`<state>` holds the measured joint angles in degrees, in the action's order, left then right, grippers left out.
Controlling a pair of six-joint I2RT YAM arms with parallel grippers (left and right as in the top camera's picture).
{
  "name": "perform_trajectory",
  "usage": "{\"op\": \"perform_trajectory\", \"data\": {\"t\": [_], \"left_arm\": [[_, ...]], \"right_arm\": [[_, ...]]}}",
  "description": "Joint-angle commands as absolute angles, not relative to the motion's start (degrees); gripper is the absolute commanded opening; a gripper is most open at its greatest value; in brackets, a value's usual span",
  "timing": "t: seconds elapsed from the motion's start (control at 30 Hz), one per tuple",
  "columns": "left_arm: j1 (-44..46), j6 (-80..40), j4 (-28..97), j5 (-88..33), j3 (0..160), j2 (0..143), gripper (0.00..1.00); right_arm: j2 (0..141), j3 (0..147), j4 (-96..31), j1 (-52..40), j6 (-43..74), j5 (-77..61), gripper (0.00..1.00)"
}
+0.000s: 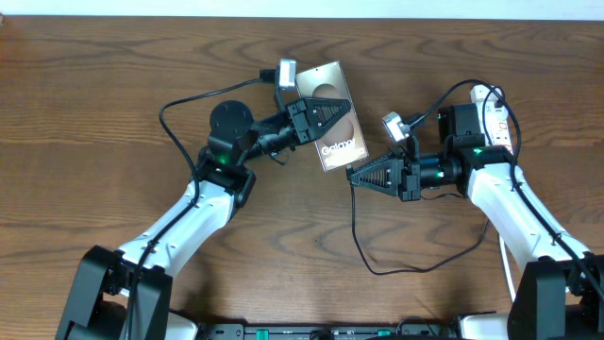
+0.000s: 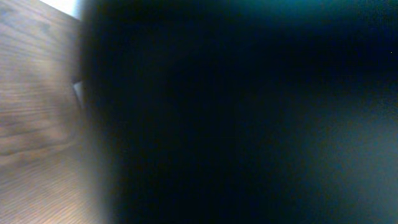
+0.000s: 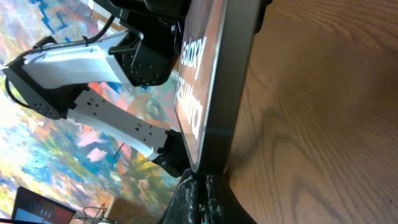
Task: Plug charger to phone and switch on socket
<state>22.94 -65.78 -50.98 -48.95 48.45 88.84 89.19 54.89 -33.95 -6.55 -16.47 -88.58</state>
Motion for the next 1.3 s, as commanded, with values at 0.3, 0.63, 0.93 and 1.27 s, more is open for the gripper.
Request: {"op": "perform_trajectory", "data": {"t": [0.3,0.63,0.93,1.27], "left_arm": [[23.40,-64.49,-53.25,-52.64,49.43,88.36,0.07],[23.18,-63.61,-53.23,-48.16,49.43,88.36,0.08],[22.94,-60.16,-51.94,-48.38,49.43,88.36,0.08],[21.28,-63.92,-51.96,-49.28,49.43,88.36,0.07]], "right_arm": [[88.40,55.37,-34.09,-6.44,-15.00,-89.10,0.01],[88.38,55.37,-34.22,-9.06,-15.00,-89.10,0.01],[88.38,55.37,-34.22,-9.21,-14.17,-89.52,0.01],[88.38,55.37,-34.02,-7.27,-14.15,-89.49,0.01]]}}
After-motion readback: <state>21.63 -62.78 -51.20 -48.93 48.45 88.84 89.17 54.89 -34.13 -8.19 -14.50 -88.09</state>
